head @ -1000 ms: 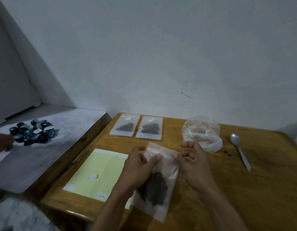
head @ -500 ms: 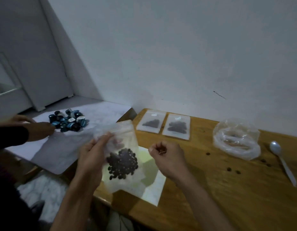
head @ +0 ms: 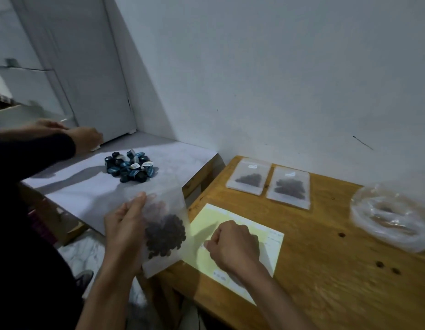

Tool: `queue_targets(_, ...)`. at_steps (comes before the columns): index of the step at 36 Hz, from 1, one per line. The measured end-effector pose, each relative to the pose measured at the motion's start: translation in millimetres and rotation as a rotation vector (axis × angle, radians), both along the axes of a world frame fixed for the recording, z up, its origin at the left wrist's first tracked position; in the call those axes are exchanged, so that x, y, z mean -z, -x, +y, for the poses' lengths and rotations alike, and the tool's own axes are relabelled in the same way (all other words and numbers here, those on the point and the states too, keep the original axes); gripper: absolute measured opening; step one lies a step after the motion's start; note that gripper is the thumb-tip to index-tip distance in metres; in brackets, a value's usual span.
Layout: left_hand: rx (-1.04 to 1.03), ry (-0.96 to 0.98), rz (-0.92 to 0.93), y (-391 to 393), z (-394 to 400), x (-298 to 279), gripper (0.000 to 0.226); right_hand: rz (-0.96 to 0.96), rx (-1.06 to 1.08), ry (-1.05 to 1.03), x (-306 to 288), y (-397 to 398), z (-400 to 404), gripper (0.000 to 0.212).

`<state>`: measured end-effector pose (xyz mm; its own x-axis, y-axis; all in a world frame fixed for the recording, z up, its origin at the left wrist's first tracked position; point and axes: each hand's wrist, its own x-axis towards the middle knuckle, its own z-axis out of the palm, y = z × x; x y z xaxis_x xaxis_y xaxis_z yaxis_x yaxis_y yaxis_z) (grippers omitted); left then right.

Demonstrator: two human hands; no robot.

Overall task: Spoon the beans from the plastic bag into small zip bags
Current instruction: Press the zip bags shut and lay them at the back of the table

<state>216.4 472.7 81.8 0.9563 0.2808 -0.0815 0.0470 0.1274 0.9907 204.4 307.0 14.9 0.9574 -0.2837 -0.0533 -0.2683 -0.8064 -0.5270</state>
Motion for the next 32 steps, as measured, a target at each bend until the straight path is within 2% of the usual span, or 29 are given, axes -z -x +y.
queue_targets(5, 0.043, 0.016, -0.012, -1.0, -6.4, 0.7, 0.024, 0.011, -0.015, -0.007, -4.2, 2.3, 0.1, 0.013)
queue_targets(9, 0.078, 0.025, -0.005, -0.6, -11.1, 0.2, 0.025, -0.04, -0.054, -0.225, -15.2, 12.5, -16.2, 0.018)
queue_targets(13, 0.129, 0.033, 0.0, 0.7, -18.9, 2.6, 0.031, -0.276, -0.041, -0.441, -39.8, 26.5, -36.5, 0.018)
queue_targets(16, 0.205, 0.023, 0.01, 3.9, -35.6, 3.6, 0.034, -0.408, -0.113, -0.513, -62.1, 33.5, -43.3, 0.018)
queue_targets(21, 0.396, 0.01, 0.032, 12.7, -71.9, 0.8, 0.034, -0.474, -0.104, -0.39, -70.9, 31.2, -47.7, 0.017)
queue_targets(32, 0.543, -0.044, -0.047, 28.2, -125.7, 0.3, 0.032, -0.513, 0.092, -0.271, -59.6, 46.9, -86.5, 0.015)
